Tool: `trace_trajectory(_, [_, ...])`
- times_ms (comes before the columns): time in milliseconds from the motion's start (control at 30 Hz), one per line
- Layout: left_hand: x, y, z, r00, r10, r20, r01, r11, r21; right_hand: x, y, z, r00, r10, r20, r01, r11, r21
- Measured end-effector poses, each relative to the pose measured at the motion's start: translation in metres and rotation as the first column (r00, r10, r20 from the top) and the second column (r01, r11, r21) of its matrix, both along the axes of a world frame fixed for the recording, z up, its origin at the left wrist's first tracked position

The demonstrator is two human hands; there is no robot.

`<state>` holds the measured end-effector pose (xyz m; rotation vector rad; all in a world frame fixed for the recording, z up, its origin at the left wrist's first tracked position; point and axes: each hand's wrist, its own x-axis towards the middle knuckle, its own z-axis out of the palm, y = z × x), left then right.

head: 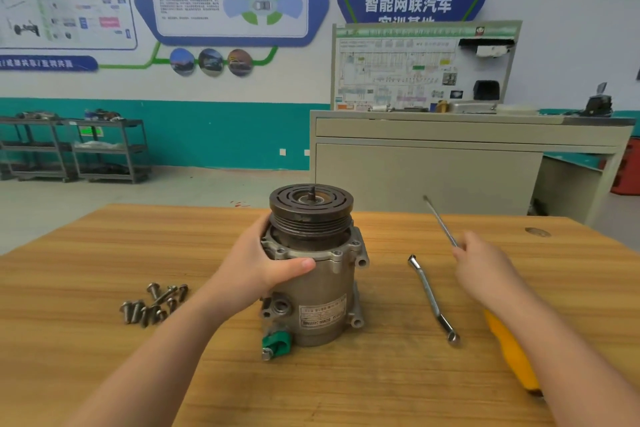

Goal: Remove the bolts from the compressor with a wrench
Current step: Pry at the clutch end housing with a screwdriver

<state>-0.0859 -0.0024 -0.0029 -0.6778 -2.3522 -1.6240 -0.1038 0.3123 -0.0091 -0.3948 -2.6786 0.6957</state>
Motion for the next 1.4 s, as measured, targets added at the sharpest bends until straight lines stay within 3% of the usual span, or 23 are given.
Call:
trace_trajectory(67, [0.003,0.010,-0.005,0.991,0.118,-0.066,-0.120,0.992,-0.033,0.023,-0.022,0.014,0.945,0.205,-0.255,-0.225,0.973,-0.052])
trace_trajectory(133, [0.007,0.022,-0.010,0.947,0.290,-0.139,-0.302,0.950,-0.073,0.050,-0.040,0.024,0.845,0.391,-0.365,-0.409,0.912,0.031])
trace_trajectory(233, [0.013,0.027,-0.012,0.944,0.292,-0.153,-0.305,0.950,-0.066,0.083,-0.050,0.027,0.776,0.530,-0.343,-0.508,0.847,0.159])
trace_trajectory(333, [0.015,0.016,-0.008,0.968,0.217,-0.129,-0.238,0.953,-0.189,0.104,-0.045,0.029,0.779,0.582,-0.233,-0.525,0.808,0.266])
trace_trajectory(433, [0.017,0.009,-0.006,0.960,0.252,-0.125,-0.279,0.915,-0.292,0.109,-0.038,0.035,0.823,0.558,-0.107,-0.452,0.757,0.472])
trace_trajectory(633, [0.026,0.009,-0.003,0.978,0.197,-0.070,-0.209,0.940,-0.271,0.107,-0.052,0.054,0.850,0.526,-0.014,-0.399,0.662,0.635])
trace_trajectory(1400, [0.028,0.012,-0.007,0.962,0.268,-0.048,-0.271,0.925,-0.267,0.112,-0.062,0.067,0.888,0.446,0.114,-0.391,0.600,0.698])
